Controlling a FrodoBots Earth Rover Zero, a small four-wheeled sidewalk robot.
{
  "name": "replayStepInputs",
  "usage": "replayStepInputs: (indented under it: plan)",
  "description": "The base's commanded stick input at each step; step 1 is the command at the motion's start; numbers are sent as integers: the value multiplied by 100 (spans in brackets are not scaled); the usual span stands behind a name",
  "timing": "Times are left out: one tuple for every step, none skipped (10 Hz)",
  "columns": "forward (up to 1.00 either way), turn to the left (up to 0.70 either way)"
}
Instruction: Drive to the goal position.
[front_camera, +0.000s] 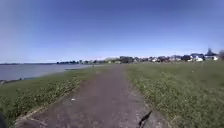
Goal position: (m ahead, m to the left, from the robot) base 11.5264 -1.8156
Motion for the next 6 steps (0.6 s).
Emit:
replayStepInputs:
  plan:
    - [70,0]
    - [70,0]
    - [70,0]
    - [70,0]
    - [70,0]
    - [70,0]
